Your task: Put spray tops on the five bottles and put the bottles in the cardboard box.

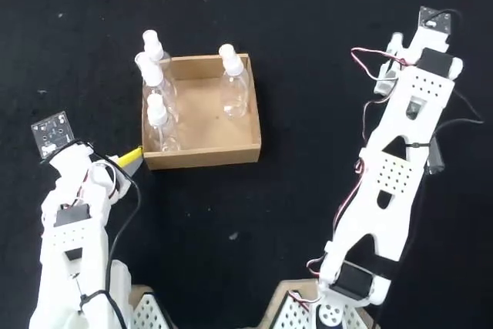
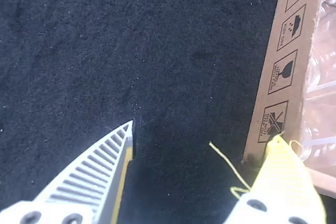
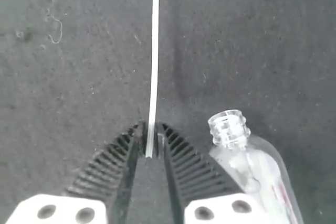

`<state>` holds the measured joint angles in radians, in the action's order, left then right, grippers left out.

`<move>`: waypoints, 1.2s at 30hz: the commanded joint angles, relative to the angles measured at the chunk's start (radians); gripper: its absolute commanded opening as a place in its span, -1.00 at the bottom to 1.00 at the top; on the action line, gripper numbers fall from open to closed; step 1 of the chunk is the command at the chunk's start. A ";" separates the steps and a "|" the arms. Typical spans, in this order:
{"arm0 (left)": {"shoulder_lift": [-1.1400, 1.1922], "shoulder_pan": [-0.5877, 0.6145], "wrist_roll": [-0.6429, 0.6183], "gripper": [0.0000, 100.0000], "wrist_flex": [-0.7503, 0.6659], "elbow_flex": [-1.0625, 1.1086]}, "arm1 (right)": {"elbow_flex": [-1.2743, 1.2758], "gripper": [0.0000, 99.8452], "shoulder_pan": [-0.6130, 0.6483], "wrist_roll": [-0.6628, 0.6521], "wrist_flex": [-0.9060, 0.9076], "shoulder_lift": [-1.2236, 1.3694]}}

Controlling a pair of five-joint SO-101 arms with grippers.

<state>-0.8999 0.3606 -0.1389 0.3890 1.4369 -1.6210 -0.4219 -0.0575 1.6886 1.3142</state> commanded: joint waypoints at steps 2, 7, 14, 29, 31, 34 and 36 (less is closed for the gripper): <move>-0.025 -0.013 0.005 -0.42 -0.008 -0.010 | -0.050 -0.98 0.003 0.008 0.012 -0.021; -0.025 -0.012 0.005 -0.42 -0.008 -0.010 | -0.051 -0.98 -0.028 0.072 0.057 -0.059; -0.025 -0.012 0.005 -0.42 -0.008 -0.010 | -0.050 -0.98 -0.026 0.098 0.080 -0.102; -0.025 -0.012 0.005 -0.42 -0.008 -0.012 | -0.038 -0.98 -0.037 0.095 0.083 -0.193; -0.025 -0.010 0.005 -0.42 -0.008 -0.012 | -0.038 -0.98 -0.037 0.097 0.084 -0.202; -0.025 -0.010 0.005 -0.42 -0.008 -0.012 | -0.001 -0.98 -0.037 0.097 0.084 -0.225; -0.025 -0.010 0.005 -0.42 -0.008 -0.012 | 0.051 -0.98 -0.037 0.097 0.084 -0.260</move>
<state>-0.8999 0.3606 -0.1389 0.3890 1.4369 -1.6011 -0.4404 0.0299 1.7361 1.1822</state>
